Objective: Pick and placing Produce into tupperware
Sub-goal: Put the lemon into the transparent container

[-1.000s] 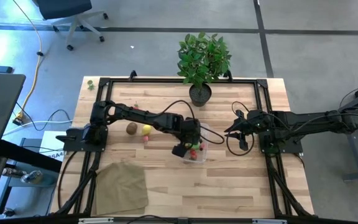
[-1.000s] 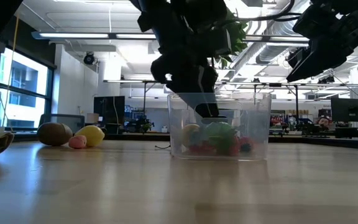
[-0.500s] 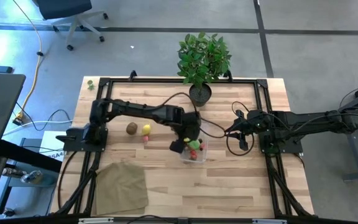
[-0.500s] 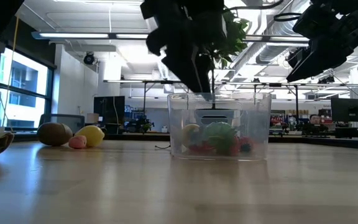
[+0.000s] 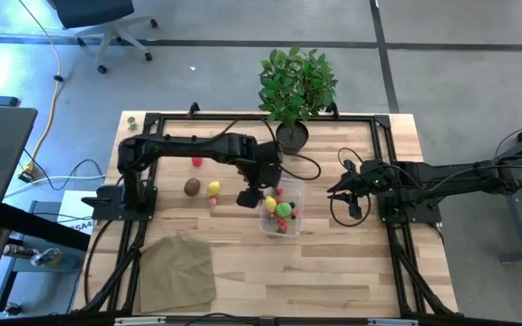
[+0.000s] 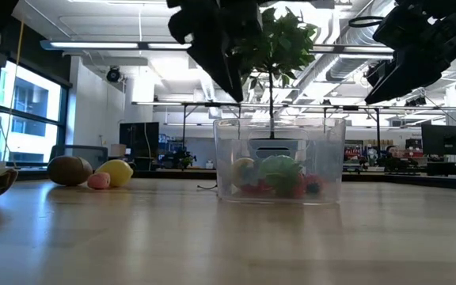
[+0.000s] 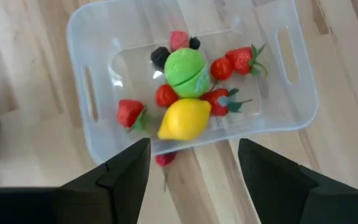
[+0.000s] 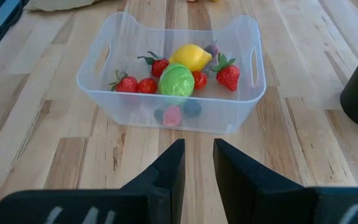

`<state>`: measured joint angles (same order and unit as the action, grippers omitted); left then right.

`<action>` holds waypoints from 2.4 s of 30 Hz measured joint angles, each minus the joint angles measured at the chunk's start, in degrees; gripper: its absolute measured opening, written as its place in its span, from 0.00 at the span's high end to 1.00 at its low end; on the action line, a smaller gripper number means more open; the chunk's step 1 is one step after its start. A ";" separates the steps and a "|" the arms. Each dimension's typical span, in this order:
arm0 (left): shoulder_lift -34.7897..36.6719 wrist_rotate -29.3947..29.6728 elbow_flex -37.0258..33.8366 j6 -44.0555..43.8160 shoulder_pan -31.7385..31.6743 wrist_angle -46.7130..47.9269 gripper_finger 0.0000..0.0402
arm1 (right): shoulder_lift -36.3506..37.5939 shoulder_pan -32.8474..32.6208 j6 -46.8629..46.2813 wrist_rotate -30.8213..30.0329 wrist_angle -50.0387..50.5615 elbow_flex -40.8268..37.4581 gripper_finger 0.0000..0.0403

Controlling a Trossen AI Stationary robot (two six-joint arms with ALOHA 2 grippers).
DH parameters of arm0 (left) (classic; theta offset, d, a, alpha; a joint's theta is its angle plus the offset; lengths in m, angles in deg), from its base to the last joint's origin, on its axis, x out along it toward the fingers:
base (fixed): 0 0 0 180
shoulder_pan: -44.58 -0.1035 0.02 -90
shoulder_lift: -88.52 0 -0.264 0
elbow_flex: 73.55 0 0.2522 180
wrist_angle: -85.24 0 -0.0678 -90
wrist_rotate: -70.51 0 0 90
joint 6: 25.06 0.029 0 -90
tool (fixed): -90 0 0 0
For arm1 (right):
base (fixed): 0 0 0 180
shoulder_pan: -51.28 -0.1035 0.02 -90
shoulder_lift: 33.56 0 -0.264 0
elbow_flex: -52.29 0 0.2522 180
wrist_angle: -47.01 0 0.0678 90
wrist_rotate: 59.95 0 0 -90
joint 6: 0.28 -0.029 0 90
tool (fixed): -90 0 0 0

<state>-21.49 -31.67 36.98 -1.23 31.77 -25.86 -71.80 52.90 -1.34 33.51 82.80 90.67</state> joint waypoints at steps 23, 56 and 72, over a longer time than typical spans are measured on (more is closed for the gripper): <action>19.41 4.31 -17.72 -1.98 -10.22 2.87 0.57 | 0.00 0.00 0.01 0.00 0.00 0.00 0.82; 28.12 15.00 -39.67 -56.21 -10.42 -2.22 0.58 | 0.02 0.00 0.00 0.00 0.00 0.00 0.82; 22.96 11.07 -39.67 -46.29 -10.42 -2.61 0.58 | 0.00 -0.01 0.02 0.00 0.00 0.00 0.82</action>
<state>1.48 -20.59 -2.69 -47.51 21.35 -28.47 -71.80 52.89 -1.32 33.51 82.80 90.67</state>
